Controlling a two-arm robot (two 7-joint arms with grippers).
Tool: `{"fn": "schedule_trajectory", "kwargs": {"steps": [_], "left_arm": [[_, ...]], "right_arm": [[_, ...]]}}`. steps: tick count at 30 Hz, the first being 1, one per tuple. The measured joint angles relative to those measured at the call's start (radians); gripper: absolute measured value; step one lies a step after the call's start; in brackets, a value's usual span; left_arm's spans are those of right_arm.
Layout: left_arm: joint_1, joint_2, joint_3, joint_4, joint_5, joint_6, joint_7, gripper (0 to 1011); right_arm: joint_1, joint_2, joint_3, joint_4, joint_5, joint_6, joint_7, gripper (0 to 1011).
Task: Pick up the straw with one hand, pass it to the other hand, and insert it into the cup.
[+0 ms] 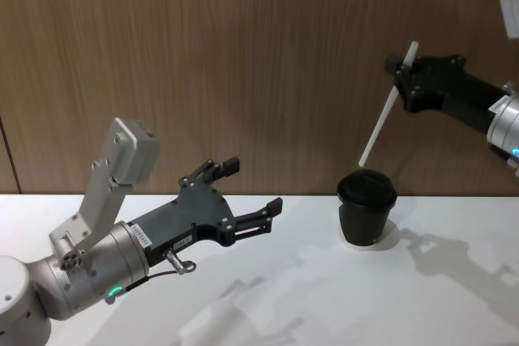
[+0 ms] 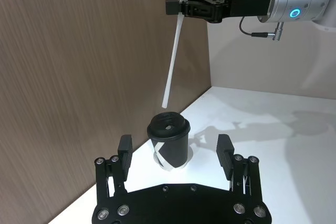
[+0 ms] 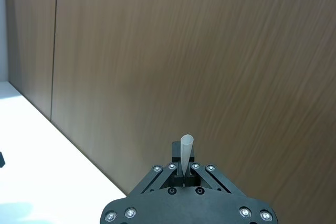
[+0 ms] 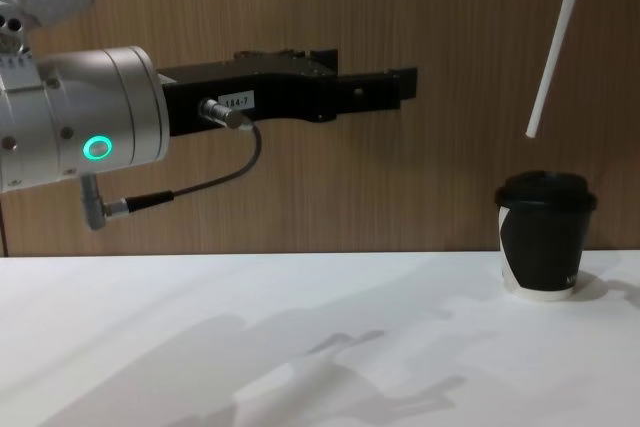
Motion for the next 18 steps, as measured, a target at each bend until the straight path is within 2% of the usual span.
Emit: {"fn": "schedule_trajectory", "kwargs": {"steps": [18], "left_arm": [[0.0, 0.0, 0.0, 0.0, 0.0, 0.0, 0.0, 1003]], "right_arm": [[0.002, 0.017, 0.014, 0.006, 0.008, 0.023, 0.032, 7]]}}
